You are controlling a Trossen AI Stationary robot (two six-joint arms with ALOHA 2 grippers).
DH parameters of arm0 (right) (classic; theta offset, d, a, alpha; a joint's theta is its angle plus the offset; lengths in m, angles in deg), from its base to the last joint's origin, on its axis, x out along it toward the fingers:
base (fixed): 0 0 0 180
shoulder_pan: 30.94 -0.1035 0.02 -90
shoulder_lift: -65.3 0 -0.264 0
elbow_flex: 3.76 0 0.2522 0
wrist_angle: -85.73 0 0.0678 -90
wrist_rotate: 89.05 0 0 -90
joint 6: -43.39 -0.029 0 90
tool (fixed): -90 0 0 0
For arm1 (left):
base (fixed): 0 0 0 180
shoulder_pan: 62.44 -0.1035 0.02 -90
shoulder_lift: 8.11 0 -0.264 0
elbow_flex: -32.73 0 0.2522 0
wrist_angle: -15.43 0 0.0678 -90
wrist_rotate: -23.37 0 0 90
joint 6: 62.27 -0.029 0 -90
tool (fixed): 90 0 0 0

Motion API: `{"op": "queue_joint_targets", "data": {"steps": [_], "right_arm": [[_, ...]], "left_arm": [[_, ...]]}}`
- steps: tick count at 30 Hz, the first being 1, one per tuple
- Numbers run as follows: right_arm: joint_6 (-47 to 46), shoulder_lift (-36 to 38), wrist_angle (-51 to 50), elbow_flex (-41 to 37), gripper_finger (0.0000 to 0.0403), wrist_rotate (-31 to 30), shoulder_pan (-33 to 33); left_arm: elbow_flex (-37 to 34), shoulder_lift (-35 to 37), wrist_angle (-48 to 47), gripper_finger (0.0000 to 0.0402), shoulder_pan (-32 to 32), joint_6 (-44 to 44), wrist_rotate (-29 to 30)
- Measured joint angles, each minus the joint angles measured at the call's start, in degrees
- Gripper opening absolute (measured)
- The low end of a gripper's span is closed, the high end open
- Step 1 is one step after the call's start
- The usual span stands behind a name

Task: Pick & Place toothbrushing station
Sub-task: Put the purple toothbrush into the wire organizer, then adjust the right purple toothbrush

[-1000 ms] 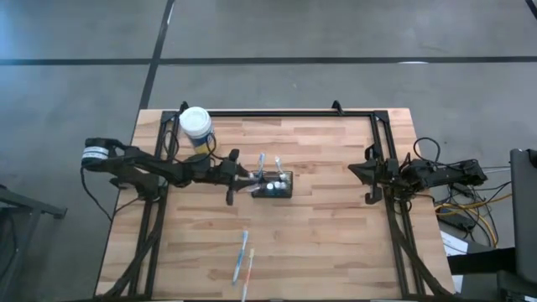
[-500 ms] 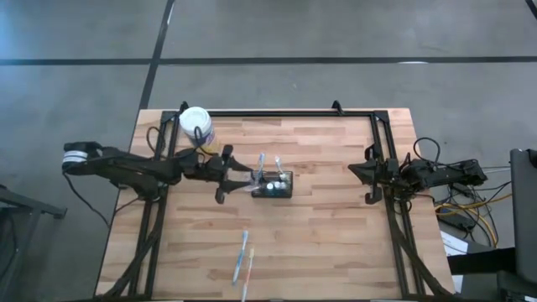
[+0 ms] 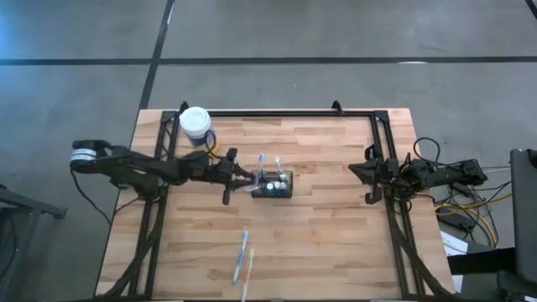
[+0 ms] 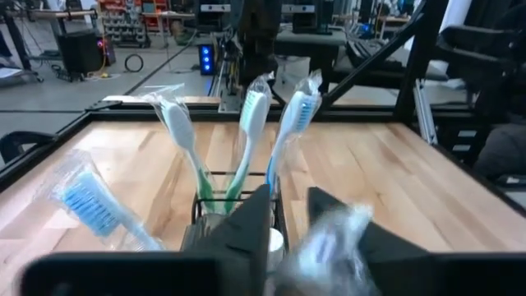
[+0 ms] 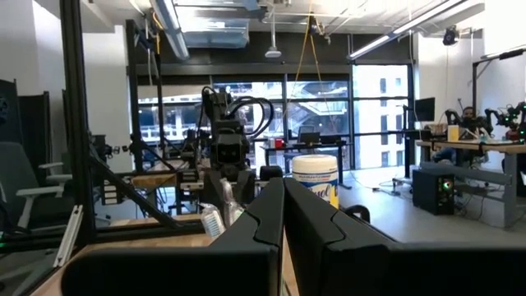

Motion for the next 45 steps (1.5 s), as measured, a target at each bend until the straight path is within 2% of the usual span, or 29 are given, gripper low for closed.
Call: {"op": "queue_joint_targets", "data": {"steps": [3, 15, 19, 22, 27, 31, 35, 37, 41, 45], "right_arm": [[0.0, 0.0, 0.0, 0.0, 0.0008, 0.0, 0.0], [0.0, 0.0, 0.0, 0.0, 0.0008, 0.0, 0.0], [0.0, 0.0, 0.0, 0.0, 0.0008, 0.0, 0.0], [-0.1, 0.0, 0.0, 0.0, 0.0008, 0.0, 0.0], [0.0, 0.0, 0.0, 0.0, 0.0008, 0.0, 0.0], [0.0, 0.0, 0.0, 0.0, 0.0008, 0.0, 0.0], [-0.2, 0.0, -0.1, 0.0, 0.0008, 0.0, 0.0], [-0.2, 0.0, -0.1, 0.0, 0.0008, 0.0, 0.0], [-0.1, 0.0, -0.1, 0.0, 0.0008, 0.0, 0.0], [0.0, 0.0, -0.1, 0.0, 0.0008, 0.0, 0.0]], "left_arm": [[0.2, -0.5, 0.0, 0.0033, 0.0, -1.4, 0.0], [0.2, -0.3, -0.3, 0.0039, -0.7, -2.1, -0.5], [1.1, 1.9, 0.1, 0.0069, -0.7, -2.3, -1.5], [1.5, 3.8, -0.9, 0.0105, -0.7, -2.3, -3.4], [1.5, 4.9, -4.4, 0.017, -0.8, -1.2, -3.5], [1.5, 5.4, -4.6, 0.0211, -0.9, -4.2, -3.3], [3.7, 10.5, -5.4, 0.0238, -0.9, -6.8, -3.2], [5.3, 14.6, -10.2, 0.0246, -0.9, -5.9, -3.2], [7.5, 23.0, -27.5, 0.0247, 0.3, -4.7, -2.8], [5.4, 28.7, -35.8, 0.024, 3.6, -1.8, 3.0]]}}
